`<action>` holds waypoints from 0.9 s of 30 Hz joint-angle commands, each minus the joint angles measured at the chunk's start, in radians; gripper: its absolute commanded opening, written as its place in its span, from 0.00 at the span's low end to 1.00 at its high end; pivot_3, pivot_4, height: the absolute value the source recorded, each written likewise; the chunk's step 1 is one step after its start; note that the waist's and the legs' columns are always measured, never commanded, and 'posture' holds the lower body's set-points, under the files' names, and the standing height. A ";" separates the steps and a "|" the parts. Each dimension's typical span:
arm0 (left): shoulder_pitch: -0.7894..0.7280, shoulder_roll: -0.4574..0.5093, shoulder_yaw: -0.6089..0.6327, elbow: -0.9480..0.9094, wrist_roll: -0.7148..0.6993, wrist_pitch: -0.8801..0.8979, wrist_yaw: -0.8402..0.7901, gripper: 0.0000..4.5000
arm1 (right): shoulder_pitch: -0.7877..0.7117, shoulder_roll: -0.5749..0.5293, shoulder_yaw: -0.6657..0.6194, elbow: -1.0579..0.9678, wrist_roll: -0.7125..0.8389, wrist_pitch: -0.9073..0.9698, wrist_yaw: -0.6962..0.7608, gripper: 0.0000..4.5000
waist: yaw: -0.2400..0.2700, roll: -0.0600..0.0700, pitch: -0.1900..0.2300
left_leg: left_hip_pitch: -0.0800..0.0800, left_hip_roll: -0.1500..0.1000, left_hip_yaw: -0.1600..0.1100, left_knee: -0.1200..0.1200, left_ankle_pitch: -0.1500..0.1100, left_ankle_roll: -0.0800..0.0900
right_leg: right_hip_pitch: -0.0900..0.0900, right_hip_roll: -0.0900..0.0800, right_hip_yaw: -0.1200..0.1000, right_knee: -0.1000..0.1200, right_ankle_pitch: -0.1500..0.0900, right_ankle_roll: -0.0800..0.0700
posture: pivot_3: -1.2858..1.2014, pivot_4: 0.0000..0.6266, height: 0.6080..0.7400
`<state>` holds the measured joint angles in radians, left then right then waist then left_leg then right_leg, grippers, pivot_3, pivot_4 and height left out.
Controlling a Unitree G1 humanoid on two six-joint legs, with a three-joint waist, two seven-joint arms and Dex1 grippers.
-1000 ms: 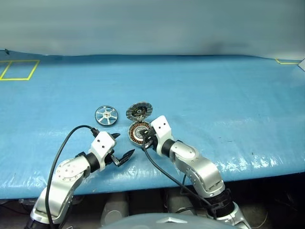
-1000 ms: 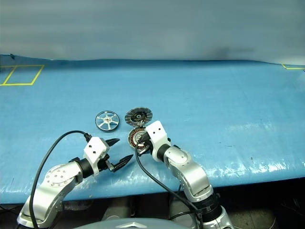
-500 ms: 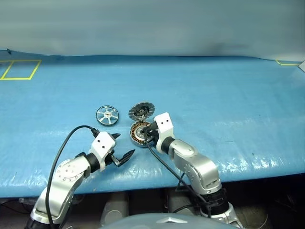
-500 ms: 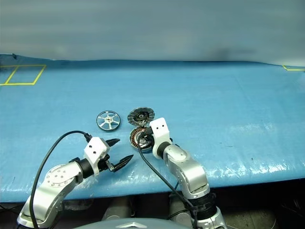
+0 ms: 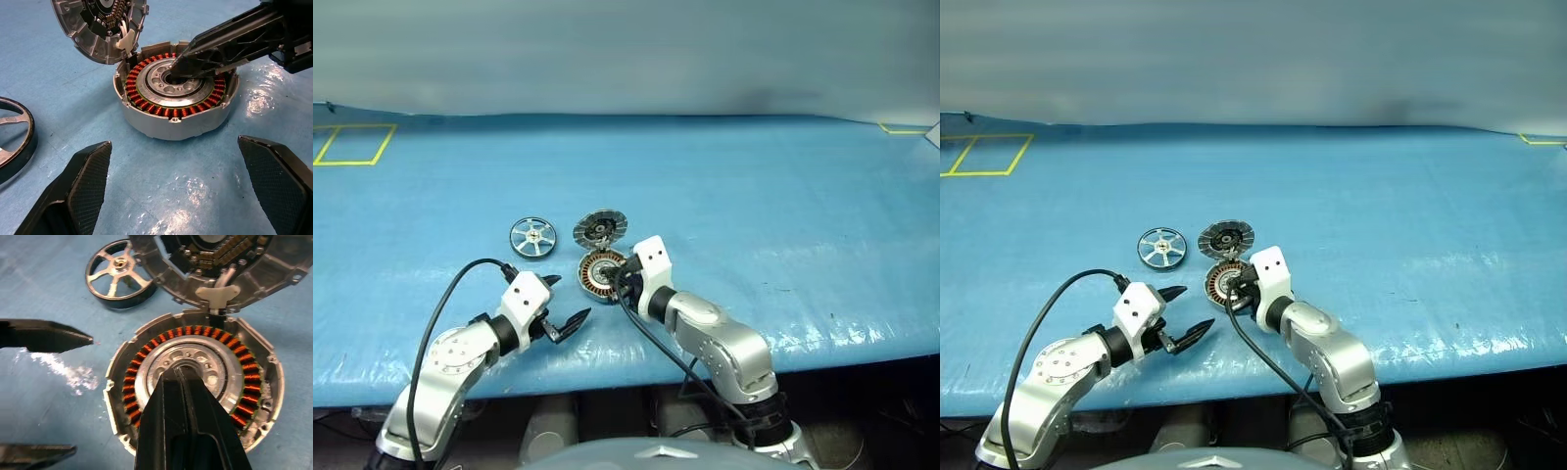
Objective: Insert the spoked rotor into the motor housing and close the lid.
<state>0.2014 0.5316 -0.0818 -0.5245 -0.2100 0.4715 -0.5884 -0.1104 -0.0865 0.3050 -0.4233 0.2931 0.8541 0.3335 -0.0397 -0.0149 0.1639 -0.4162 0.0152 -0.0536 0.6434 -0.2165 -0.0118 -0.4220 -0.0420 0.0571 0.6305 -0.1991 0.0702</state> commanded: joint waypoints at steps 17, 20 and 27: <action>-0.430 0.423 0.037 0.166 0.033 0.085 -0.273 1.00 | -0.065 -0.142 -0.012 -0.102 0.024 -0.049 0.076 0.00 | 0.001 -0.001 0.001 | -0.001 0.001 0.001 0.000 0.000 0.000 | -0.002 0.002 0.000 0.002 0.000 -0.001 | 0.52 0.24 1.00; -0.508 0.465 -0.008 0.243 0.075 0.053 -0.335 1.00 | -0.066 -0.142 -0.001 -0.098 0.017 -0.053 0.071 0.00 | 0.000 -0.001 0.001 | -0.001 0.001 0.001 -0.001 0.000 0.000 | -0.002 0.002 0.001 0.002 0.000 -0.001 | 0.52 0.24 1.00; -0.704 0.452 -0.069 0.546 0.119 -0.175 -0.489 1.00 | -0.061 -0.131 0.024 -0.094 0.002 -0.070 0.065 0.00 | 0.001 -0.001 0.002 | -0.001 0.002 0.001 0.000 0.000 0.000 | -0.002 0.003 0.001 0.003 0.000 -0.001 | 0.52 0.24 1.00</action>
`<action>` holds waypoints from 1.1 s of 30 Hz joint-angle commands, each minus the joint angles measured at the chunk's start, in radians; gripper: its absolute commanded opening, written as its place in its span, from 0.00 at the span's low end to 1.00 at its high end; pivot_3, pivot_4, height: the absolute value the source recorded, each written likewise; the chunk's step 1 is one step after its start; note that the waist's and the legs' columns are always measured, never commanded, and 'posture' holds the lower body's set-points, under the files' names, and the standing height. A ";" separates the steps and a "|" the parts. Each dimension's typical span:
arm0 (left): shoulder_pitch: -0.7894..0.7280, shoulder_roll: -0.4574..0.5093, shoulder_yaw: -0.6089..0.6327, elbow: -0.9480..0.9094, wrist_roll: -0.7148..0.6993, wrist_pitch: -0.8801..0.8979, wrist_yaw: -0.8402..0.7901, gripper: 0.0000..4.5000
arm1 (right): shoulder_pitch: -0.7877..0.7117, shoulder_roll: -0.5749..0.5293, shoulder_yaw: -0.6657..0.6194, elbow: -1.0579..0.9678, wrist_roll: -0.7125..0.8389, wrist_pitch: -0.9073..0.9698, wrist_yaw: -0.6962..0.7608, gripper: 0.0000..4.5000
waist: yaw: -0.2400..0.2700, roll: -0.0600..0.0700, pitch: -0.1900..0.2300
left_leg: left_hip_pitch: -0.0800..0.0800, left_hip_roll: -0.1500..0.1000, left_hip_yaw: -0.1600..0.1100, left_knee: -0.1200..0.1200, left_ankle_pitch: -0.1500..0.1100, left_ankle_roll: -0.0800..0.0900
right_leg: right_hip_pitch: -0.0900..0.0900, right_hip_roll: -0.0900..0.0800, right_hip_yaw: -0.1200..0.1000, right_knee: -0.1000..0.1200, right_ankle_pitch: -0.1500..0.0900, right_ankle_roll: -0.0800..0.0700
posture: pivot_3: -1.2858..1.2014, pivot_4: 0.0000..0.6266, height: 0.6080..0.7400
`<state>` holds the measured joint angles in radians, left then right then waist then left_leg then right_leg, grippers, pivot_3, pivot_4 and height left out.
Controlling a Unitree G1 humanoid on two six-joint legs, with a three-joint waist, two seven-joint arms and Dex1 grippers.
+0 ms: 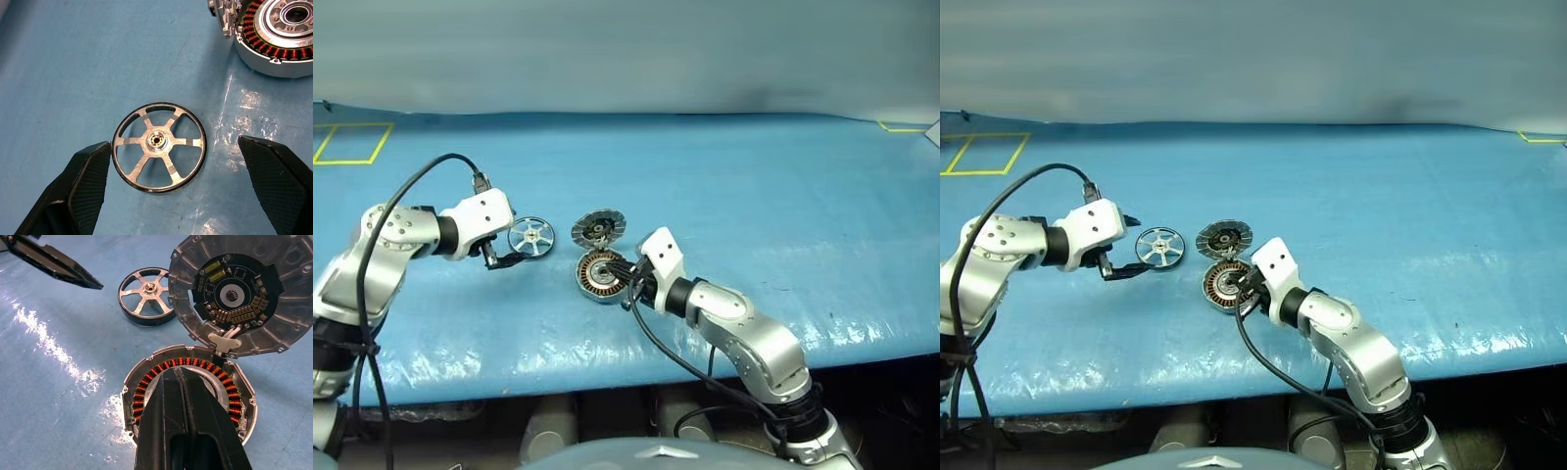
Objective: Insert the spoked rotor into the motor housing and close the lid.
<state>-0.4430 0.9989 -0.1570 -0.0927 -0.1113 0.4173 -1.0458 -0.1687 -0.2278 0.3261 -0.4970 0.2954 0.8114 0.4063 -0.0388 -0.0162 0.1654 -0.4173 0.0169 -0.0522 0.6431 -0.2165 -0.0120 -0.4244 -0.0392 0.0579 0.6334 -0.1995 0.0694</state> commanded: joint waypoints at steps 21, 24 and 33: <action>-0.401 -0.179 -0.095 0.763 0.171 -0.609 -0.249 1.00 | 0.075 0.070 0.017 -0.006 -0.029 -0.093 -0.078 0.00 | -0.002 -0.003 0.001 | 0.000 0.001 0.000 0.005 0.000 0.000 | -0.001 0.003 0.003 0.010 -0.001 -0.001 | 0.52 0.24 1.00; -0.408 -0.191 -0.113 0.806 0.199 -0.671 -0.268 1.00 | 0.080 0.076 0.015 -0.007 -0.031 -0.096 -0.086 0.00 | -0.002 -0.003 0.001 | 0.000 0.002 0.000 0.005 0.000 0.000 | -0.002 0.005 0.003 0.010 -0.001 -0.001 | 0.52 0.24 1.00; -0.444 -0.213 -0.139 0.855 0.245 -0.724 -0.305 1.00 | 0.087 0.086 0.013 -0.005 -0.034 -0.104 -0.094 0.00 | 0.000 -0.003 0.001 | 0.000 0.005 0.000 0.006 0.000 0.000 | -0.002 0.010 0.007 0.011 -0.001 -0.002 | 0.52 0.24 1.00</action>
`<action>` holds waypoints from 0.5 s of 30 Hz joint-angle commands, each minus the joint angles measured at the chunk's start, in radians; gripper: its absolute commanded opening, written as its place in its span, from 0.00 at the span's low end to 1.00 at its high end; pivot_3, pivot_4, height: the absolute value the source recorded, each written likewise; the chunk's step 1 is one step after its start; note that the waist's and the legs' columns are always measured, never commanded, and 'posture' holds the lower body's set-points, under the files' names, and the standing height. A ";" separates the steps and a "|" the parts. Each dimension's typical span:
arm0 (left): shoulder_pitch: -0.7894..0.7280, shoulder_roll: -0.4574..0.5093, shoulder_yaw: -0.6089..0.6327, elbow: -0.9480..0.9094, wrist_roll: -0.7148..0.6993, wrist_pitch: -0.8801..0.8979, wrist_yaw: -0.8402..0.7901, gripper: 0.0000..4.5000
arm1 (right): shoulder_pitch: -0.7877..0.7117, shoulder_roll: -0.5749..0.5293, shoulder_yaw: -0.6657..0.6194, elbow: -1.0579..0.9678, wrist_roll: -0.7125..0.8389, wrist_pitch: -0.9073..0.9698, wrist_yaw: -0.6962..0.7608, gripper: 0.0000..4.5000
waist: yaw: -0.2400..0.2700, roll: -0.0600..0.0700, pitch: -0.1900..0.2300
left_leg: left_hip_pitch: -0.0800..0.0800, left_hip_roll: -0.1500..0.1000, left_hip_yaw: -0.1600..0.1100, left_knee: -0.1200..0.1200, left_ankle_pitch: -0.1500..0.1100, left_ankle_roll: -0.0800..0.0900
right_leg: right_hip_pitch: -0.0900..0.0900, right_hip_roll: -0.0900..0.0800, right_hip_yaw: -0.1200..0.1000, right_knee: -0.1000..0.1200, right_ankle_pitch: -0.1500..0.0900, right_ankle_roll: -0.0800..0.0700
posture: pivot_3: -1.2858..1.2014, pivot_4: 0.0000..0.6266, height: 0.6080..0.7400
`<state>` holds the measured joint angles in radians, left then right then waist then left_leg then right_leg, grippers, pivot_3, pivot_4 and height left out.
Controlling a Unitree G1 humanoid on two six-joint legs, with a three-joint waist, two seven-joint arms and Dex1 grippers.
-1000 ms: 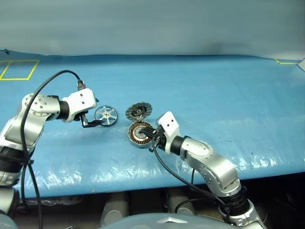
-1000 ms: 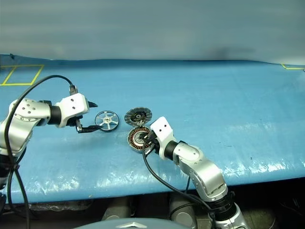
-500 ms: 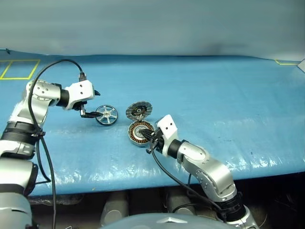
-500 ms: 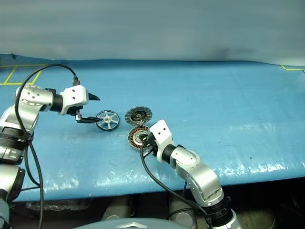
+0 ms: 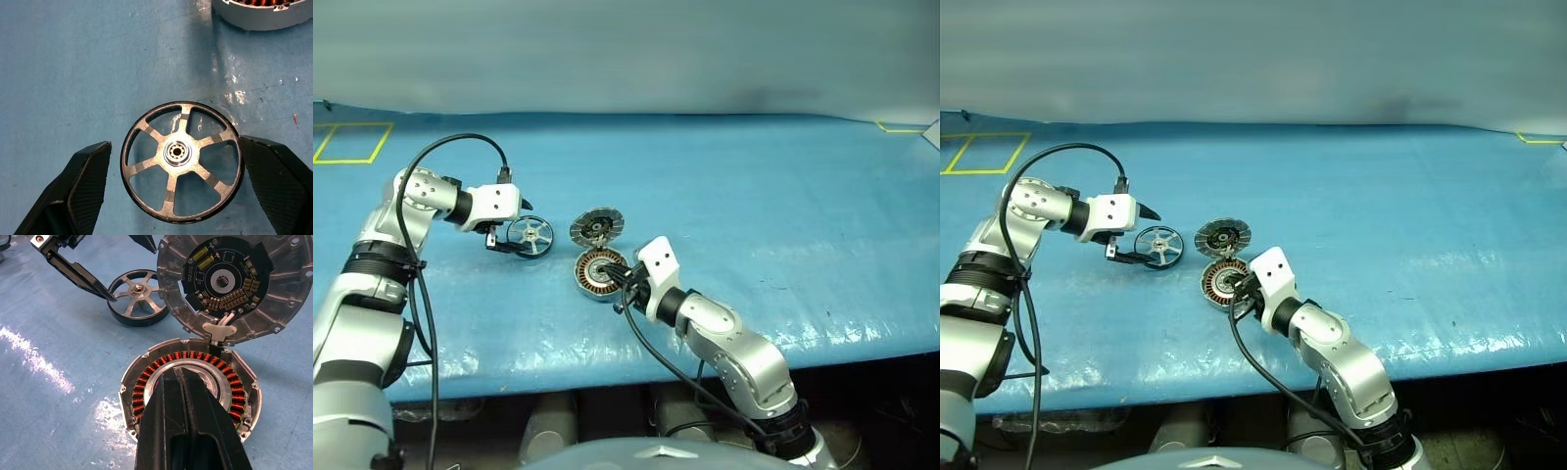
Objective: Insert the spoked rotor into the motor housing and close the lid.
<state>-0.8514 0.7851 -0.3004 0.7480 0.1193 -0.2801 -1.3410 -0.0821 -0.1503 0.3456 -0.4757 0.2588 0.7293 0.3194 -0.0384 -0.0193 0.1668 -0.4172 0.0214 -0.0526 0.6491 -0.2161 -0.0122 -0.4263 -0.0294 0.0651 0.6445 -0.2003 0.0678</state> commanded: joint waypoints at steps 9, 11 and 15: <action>-0.075 -0.010 0.002 0.064 0.048 -0.068 -0.008 0.81 | 0.006 0.017 -0.010 -0.024 -0.001 -0.030 -0.021 0.00 | -0.002 0.000 0.000 | 0.000 0.001 0.000 0.000 0.000 0.000 | 0.000 0.001 0.000 0.000 0.000 0.000 | 0.52 0.24 1.00; -0.082 -0.011 0.000 0.073 0.052 -0.073 -0.016 0.81 | 0.005 0.019 -0.010 -0.022 -0.001 -0.032 -0.023 0.00 | -0.001 0.000 0.000 | 0.000 0.001 0.000 0.000 0.000 0.000 | 0.000 0.001 0.000 0.000 0.000 0.000 | 0.52 0.24 1.00; -0.097 -0.013 -0.013 0.094 0.072 -0.097 -0.033 0.81 | 0.006 0.026 -0.007 -0.017 -0.002 -0.036 -0.026 0.00 | -0.001 0.000 0.000 | 0.000 0.001 0.000 0.000 0.000 0.000 | 0.000 0.002 0.000 0.000 0.000 0.000 | 0.52 0.24 1.00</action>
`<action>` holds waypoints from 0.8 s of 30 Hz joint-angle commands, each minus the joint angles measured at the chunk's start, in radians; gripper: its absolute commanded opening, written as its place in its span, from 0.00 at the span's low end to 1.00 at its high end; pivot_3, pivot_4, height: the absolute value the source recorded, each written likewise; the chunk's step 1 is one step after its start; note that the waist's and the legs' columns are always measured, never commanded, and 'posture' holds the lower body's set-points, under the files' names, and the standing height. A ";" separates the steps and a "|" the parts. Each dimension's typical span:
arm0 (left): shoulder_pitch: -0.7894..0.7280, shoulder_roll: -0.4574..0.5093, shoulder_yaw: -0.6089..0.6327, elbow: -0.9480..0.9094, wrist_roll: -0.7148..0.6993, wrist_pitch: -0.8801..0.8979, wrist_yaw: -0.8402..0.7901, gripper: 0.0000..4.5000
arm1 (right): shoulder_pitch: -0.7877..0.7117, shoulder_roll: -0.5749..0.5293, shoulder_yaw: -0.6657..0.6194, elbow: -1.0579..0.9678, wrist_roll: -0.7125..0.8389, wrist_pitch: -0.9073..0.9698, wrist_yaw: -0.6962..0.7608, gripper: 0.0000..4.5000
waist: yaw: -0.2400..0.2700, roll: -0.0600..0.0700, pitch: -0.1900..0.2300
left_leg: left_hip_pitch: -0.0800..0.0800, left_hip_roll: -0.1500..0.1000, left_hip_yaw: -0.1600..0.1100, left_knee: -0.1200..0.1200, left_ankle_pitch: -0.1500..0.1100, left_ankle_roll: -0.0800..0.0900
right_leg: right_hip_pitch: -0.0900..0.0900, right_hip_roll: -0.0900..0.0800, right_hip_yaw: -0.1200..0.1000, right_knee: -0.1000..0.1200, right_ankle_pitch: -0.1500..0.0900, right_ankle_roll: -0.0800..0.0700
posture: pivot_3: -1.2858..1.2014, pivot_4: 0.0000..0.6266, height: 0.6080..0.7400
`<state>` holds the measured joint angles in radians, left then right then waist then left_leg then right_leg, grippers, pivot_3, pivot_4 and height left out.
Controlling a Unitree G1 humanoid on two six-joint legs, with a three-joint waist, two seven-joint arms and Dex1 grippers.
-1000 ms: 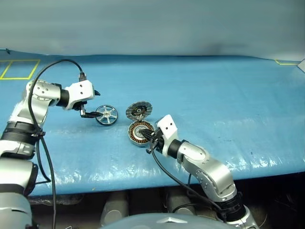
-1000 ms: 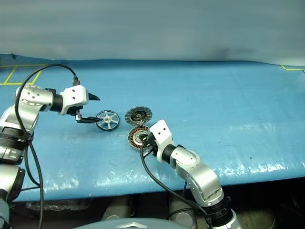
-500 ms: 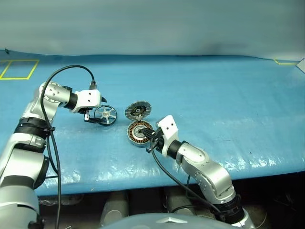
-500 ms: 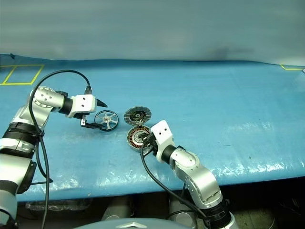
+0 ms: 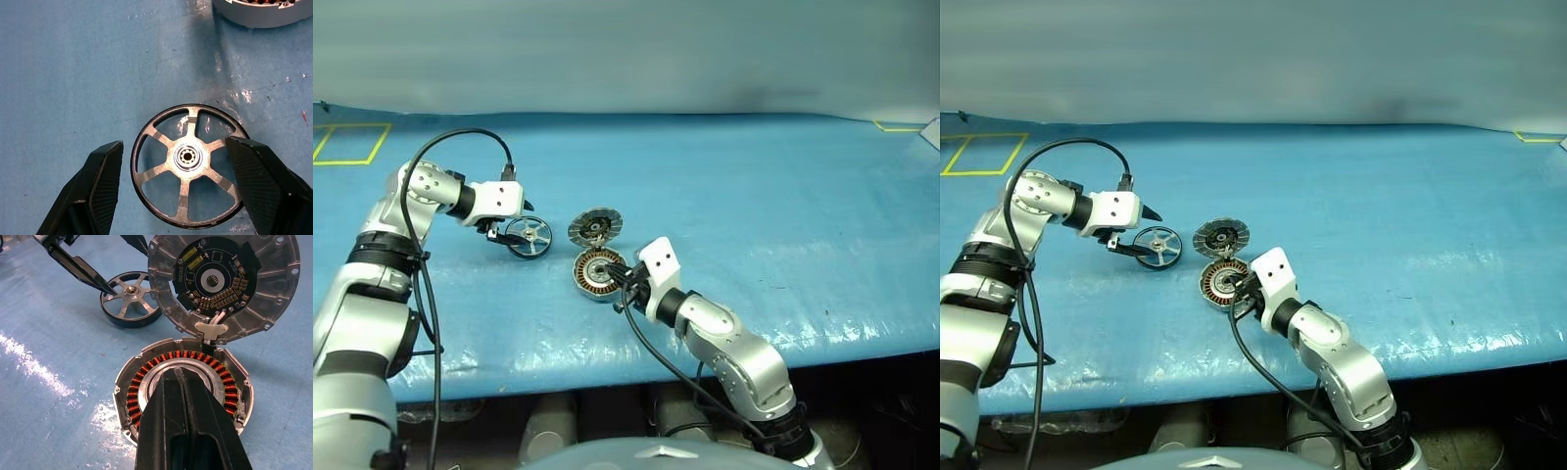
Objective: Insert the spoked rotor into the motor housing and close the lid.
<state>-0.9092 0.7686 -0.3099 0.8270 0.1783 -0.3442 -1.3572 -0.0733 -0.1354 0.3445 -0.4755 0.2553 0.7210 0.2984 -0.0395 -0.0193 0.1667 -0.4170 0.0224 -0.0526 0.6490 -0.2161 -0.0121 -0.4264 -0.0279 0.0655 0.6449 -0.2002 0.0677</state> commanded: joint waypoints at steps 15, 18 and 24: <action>-0.101 -0.035 -0.074 0.131 0.117 -0.153 0.007 0.81 | 0.013 0.025 -0.008 -0.022 -0.005 -0.035 -0.024 0.00 | 0.000 0.000 0.000 | 0.000 0.000 0.000 0.000 0.000 0.000 | 0.000 0.000 0.000 0.000 0.000 0.000 | 0.52 0.24 1.00; -0.110 -0.035 -0.091 0.161 0.150 -0.165 0.026 0.81 | 0.016 0.024 -0.010 -0.024 -0.006 -0.037 -0.027 0.00 | -0.001 0.000 0.000 | 0.000 0.000 0.000 0.000 0.000 0.000 | 0.000 0.000 0.001 0.000 0.000 0.001 | 0.52 0.24 1.00; -0.121 -0.038 -0.100 0.200 0.169 -0.169 0.023 0.81 | 0.019 0.025 -0.008 -0.026 -0.006 -0.040 -0.034 0.00 | -0.002 0.000 0.000 | 0.000 0.000 0.000 0.000 0.000 0.000 | 0.000 0.001 0.001 0.001 0.000 0.001 | 0.52 0.24 1.00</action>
<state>-0.9986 0.7273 -0.4127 1.0210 0.3440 -0.4976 -1.3359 -0.0540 -0.1185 0.3429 -0.4738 0.2493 0.7019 0.2667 -0.0411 -0.0194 0.1667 -0.4169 0.0226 -0.0526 0.6493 -0.2161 -0.0121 -0.4264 -0.0271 0.0663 0.6458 -0.1999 0.0682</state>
